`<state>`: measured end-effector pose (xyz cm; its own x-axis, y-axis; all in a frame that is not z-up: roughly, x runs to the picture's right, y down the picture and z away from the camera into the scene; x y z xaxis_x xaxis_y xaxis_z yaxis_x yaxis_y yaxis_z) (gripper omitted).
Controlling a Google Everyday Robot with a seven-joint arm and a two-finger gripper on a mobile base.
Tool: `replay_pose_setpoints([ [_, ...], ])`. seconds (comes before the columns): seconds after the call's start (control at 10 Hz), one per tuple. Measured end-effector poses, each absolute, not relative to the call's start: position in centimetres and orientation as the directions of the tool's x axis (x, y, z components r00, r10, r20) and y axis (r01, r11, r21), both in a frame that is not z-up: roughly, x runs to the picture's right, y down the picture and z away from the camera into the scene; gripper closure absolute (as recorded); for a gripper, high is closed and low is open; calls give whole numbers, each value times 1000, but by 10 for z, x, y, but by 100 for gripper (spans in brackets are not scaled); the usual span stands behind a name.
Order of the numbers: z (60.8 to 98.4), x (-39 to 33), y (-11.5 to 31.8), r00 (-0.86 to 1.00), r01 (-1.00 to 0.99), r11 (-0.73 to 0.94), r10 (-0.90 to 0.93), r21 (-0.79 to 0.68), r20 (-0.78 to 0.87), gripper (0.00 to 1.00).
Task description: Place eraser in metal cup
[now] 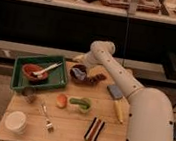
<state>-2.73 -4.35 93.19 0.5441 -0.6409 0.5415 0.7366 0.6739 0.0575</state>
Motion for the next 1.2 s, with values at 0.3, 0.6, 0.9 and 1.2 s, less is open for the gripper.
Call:
replay_pose_setpoints([
  [0.3, 932, -27, -44, 544, 737, 674, -641, 57, 541, 20],
  [0.6, 920, -23, -48, 515, 769, 637, -664, 49, 542, 20],
  [0.9, 866, -22, -67, 459, 827, 561, -721, 49, 519, 20],
  [1.2, 802, -24, -88, 423, 858, 513, -739, 30, 524, 20],
])
